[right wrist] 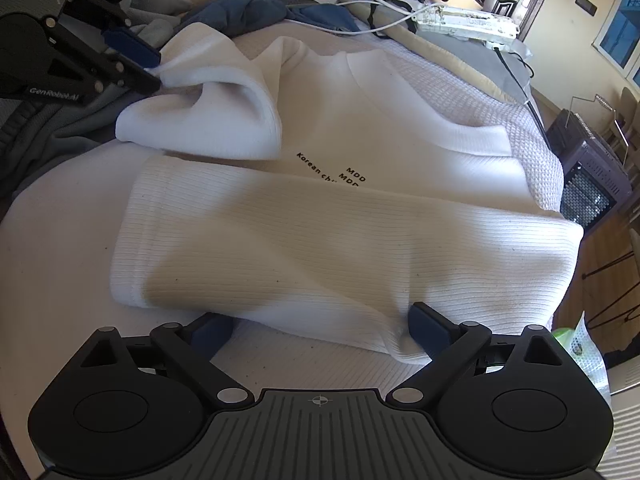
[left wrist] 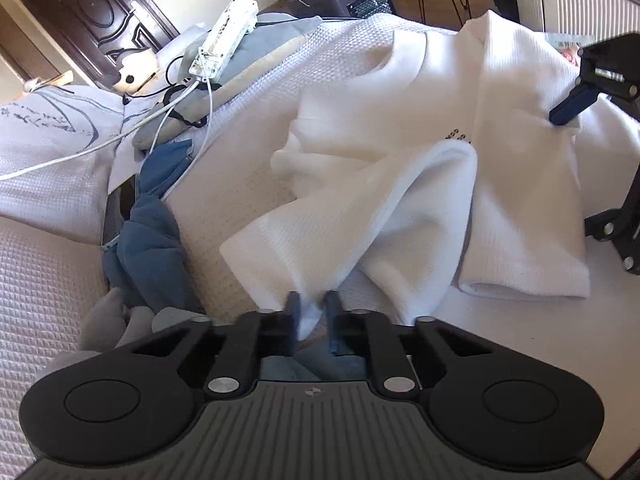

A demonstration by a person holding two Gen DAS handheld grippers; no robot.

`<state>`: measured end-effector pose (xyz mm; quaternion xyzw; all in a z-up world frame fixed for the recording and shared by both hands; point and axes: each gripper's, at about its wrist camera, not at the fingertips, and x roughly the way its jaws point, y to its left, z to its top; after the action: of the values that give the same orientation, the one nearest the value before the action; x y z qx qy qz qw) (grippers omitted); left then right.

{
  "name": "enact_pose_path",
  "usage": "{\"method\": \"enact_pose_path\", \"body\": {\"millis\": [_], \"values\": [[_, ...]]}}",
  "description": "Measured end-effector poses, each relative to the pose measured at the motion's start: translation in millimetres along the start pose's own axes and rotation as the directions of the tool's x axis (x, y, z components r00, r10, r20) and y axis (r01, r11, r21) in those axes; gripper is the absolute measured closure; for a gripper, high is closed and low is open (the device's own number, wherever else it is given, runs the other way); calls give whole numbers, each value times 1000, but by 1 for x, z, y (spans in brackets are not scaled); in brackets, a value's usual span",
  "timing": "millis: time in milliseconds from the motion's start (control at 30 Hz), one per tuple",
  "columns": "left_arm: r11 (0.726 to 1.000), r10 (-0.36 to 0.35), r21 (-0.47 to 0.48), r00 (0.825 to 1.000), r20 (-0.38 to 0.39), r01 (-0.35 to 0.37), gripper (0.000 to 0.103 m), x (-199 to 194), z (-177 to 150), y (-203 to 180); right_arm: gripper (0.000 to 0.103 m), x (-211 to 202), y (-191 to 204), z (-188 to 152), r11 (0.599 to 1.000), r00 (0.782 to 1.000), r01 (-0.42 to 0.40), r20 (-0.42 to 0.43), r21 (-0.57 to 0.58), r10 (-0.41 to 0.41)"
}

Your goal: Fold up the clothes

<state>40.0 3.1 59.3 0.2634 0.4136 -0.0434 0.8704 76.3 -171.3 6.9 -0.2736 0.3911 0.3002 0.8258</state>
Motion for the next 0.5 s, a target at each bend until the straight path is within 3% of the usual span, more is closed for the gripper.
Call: {"method": "enact_pose_path", "body": {"millis": [67, 167, 267, 367, 433, 467, 500], "values": [[996, -45, -73, 999, 2, 45, 98, -12, 2, 6, 6, 0, 0, 0, 1000, 1000, 0, 0, 0, 0], [961, -181, -207, 983, 41, 186, 100, -39, 10, 16, 5, 0, 0, 0, 1000, 1000, -1, 2, 1, 1], [955, -211, -196, 974, 78, 222, 101, -62, 19, 13, 5, -1, -1, 0, 1000, 1000, -2, 6, 5, 2], [979, -163, -111, 984, 77, 171, 100, -66, 23, 6, 6, -5, -2, 0, 1000, 1000, 0, 20, 13, 0], [992, -112, -46, 992, 50, 114, 89, -55, 20, 1, 6, -7, 0, 0, 1000, 1000, 14, 27, 1, -14], [994, -103, -26, 994, 34, 104, 72, -48, 18, 0, 6, -8, 1, 0, 1000, 999, 22, 28, -8, -22], [994, -108, -26, 994, 21, 108, 66, -42, 16, 1, 6, -9, 3, 0, 999, 999, 29, 26, -18, -28]]}}
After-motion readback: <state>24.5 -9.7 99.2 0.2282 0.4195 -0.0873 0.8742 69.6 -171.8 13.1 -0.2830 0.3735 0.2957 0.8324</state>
